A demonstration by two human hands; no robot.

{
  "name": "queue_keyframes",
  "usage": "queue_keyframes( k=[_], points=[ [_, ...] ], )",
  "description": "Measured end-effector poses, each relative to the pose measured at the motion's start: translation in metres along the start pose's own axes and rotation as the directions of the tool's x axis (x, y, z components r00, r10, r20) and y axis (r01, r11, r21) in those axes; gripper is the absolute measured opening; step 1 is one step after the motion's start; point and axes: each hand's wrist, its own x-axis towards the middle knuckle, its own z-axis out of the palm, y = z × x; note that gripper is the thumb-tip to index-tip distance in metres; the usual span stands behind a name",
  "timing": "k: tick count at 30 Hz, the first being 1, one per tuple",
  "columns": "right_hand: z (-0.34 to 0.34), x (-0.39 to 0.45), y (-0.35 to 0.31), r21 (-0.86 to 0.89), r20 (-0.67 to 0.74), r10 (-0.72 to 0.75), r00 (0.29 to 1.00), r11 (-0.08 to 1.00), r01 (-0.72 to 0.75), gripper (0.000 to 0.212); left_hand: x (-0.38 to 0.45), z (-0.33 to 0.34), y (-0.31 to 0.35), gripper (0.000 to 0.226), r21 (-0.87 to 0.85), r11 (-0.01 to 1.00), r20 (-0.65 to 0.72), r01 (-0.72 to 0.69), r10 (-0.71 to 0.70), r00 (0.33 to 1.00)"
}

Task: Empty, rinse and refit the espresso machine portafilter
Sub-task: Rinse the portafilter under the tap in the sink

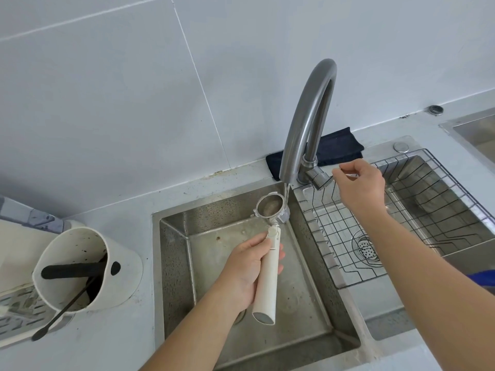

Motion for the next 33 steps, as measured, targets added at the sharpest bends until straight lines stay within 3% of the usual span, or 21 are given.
queue_keyframes(
  k=[10, 16, 33],
  points=[
    [0.0, -0.002, 0.0, 0.009, 0.007, 0.002, 1.0, 1.0, -0.002, 0.007, 0.008, 0.015, 0.005, 0.014, -0.007, 1.0, -0.055, 0.015, -0.015, 0.998],
    [-0.001, -0.001, 0.001, 0.009, 0.008, 0.001, 1.0, 1.0, -0.001, 0.007, 0.01, 0.021, 0.005, 0.012, 0.075, 0.997, -0.046, 0.001, 0.002, 0.999],
    [0.001, 0.0, 0.003, 0.022, 0.001, 0.01, 1.0, 1.0, -0.01, 0.012, -0.003, -0.016, -0.005, 0.03, 0.291, 0.952, 0.014, -0.094, 0.094, 0.996]
  ],
)
